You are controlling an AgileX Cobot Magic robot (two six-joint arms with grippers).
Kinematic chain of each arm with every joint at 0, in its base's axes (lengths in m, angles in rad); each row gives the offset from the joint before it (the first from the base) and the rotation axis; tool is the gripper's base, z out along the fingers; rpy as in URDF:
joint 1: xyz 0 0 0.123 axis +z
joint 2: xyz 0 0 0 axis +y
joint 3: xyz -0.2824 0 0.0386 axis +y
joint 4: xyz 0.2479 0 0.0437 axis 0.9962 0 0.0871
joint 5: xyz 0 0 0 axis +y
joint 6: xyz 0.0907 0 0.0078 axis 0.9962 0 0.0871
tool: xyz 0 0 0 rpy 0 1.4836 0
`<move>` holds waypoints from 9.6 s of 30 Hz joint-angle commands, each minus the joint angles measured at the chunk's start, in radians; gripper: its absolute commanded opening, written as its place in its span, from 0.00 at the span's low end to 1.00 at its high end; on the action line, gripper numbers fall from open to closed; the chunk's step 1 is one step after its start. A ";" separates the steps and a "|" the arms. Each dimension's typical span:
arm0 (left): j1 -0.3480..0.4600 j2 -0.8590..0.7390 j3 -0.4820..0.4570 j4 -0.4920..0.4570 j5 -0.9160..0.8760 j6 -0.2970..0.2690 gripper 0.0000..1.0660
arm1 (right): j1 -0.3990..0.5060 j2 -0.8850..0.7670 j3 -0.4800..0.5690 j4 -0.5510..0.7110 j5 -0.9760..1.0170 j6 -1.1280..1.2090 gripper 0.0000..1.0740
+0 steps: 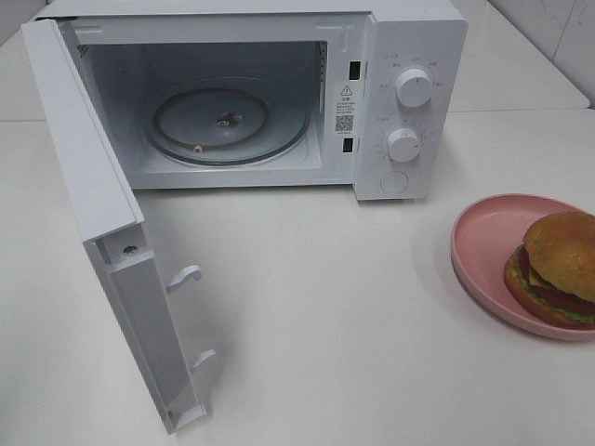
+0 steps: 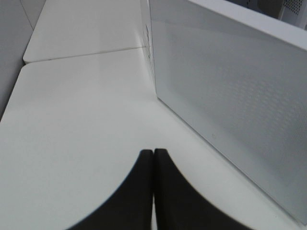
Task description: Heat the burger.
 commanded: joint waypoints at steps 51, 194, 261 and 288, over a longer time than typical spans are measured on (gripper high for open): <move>-0.003 1.234 -0.009 -0.009 -1.196 -0.011 0.00 | -0.004 -0.026 -0.001 0.006 -0.015 -0.012 0.60; -0.010 1.005 -0.874 0.104 0.385 -0.183 0.00 | -0.004 -0.026 -0.001 0.000 -0.016 -0.012 0.60; -0.009 -0.139 0.020 -0.055 0.184 0.076 0.00 | -0.004 -0.026 -0.001 0.000 -0.016 -0.012 0.60; -0.002 -0.140 0.020 -0.055 0.184 0.076 0.00 | -0.208 -0.026 -0.001 0.006 -0.016 -0.012 0.60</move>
